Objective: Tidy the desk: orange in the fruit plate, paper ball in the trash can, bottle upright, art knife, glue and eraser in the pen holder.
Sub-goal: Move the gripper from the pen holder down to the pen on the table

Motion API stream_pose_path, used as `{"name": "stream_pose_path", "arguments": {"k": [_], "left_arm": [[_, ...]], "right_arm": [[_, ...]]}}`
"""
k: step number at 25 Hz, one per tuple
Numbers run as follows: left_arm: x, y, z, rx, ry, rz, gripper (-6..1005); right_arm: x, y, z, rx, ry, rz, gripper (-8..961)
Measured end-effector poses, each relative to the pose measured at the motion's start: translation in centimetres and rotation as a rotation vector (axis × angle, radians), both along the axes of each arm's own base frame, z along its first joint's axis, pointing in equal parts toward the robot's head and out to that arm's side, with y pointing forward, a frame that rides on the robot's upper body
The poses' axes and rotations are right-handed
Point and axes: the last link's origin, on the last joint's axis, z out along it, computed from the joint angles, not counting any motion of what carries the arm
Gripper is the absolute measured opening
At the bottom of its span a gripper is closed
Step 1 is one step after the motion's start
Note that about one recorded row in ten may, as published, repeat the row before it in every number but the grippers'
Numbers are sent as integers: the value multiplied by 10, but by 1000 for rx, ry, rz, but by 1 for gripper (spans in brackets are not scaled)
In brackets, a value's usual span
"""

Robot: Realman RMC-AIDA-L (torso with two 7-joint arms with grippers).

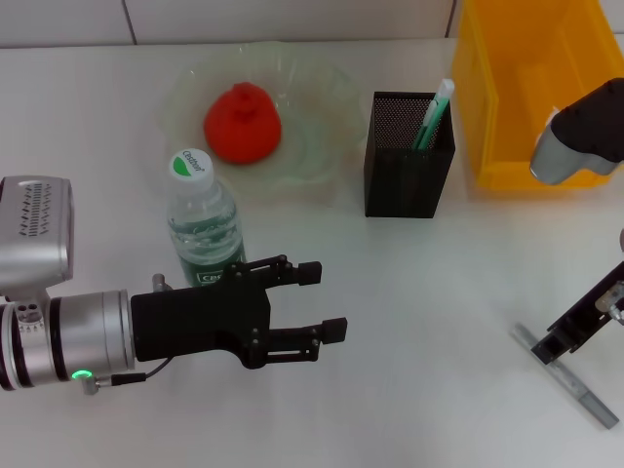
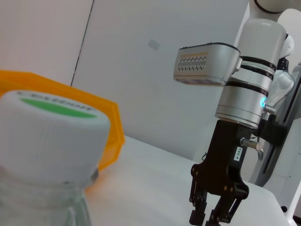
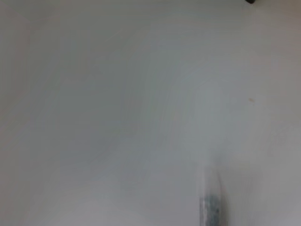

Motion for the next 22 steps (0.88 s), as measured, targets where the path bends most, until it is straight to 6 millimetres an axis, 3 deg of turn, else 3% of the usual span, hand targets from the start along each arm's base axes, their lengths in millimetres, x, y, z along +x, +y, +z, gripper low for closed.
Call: {"name": "stream_pose_path", "arguments": {"k": [22], "left_arm": [[0, 0, 0, 2, -1, 2, 802]], "right_arm": [[-2, 0, -10, -19, -5, 24, 280]]}}
